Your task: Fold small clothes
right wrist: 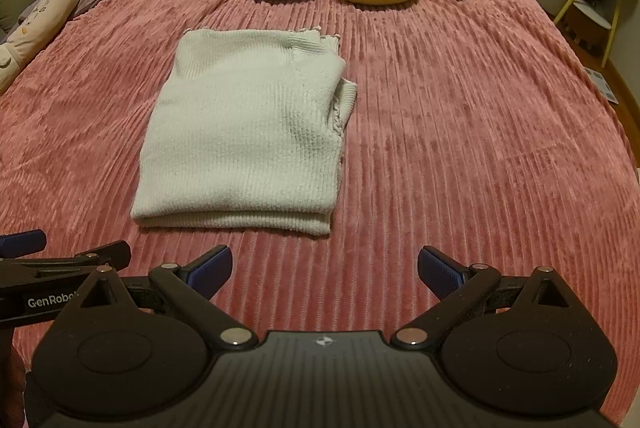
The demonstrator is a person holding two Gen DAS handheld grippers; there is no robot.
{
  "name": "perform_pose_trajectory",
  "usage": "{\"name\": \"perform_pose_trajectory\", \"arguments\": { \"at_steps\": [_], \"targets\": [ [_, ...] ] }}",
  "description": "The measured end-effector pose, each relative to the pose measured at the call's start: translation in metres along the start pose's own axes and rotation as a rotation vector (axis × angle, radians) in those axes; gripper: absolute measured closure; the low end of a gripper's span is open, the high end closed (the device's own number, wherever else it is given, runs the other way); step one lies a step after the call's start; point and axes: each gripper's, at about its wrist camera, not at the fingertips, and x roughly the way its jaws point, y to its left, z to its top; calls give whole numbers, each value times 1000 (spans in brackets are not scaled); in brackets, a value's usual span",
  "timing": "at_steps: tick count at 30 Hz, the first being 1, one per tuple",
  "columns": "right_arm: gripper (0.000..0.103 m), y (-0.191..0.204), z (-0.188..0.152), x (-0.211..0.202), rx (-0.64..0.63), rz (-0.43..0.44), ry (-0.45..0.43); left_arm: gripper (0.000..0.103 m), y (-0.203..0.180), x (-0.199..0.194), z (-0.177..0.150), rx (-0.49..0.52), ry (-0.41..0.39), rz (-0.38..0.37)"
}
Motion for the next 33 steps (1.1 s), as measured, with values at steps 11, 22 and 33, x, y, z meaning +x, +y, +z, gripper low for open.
{"name": "perform_pose_trajectory", "arguments": {
  "at_steps": [11,22,33],
  "targets": [
    [4,0,1,0,1,0,-5,0,1,1,-1,-3,1,-5],
    [4,1,0,0,3,1,-2,0,-1,1,-2,0,-1,-7],
    [4,-2,-1,-1,10,4,-9,0,-2,1,-3,-6,-6,-11]
  ]
}}
